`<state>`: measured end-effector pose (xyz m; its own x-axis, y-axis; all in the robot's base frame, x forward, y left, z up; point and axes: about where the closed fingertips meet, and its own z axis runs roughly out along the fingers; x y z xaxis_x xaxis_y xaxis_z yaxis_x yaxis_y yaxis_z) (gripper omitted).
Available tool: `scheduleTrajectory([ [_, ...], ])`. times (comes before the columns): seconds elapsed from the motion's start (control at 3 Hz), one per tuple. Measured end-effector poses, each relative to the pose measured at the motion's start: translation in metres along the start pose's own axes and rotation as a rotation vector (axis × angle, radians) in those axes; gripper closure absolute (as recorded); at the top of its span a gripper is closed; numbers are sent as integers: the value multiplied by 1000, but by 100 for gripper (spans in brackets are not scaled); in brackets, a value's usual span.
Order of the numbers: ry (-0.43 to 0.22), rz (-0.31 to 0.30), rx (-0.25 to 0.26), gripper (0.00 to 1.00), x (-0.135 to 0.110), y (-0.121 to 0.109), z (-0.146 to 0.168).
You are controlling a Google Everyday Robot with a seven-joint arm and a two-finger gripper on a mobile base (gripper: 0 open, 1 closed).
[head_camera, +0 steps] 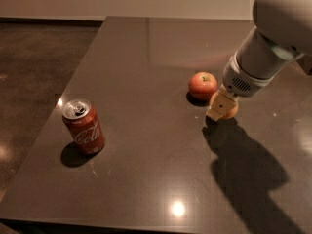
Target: Move orange near apple
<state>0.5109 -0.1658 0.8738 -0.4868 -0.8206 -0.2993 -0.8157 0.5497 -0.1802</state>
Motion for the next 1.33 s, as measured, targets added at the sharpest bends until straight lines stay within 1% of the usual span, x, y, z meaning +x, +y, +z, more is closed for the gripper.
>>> scheduleTrajectory([
  [0.33, 8, 67, 23, 85, 2, -4, 7],
  [0.67, 22, 130, 31, 62, 4, -8, 14],
  [1.0, 22, 177, 23, 39, 7, -10, 20],
  [1.33, 16, 207, 15, 16, 10, -12, 23],
])
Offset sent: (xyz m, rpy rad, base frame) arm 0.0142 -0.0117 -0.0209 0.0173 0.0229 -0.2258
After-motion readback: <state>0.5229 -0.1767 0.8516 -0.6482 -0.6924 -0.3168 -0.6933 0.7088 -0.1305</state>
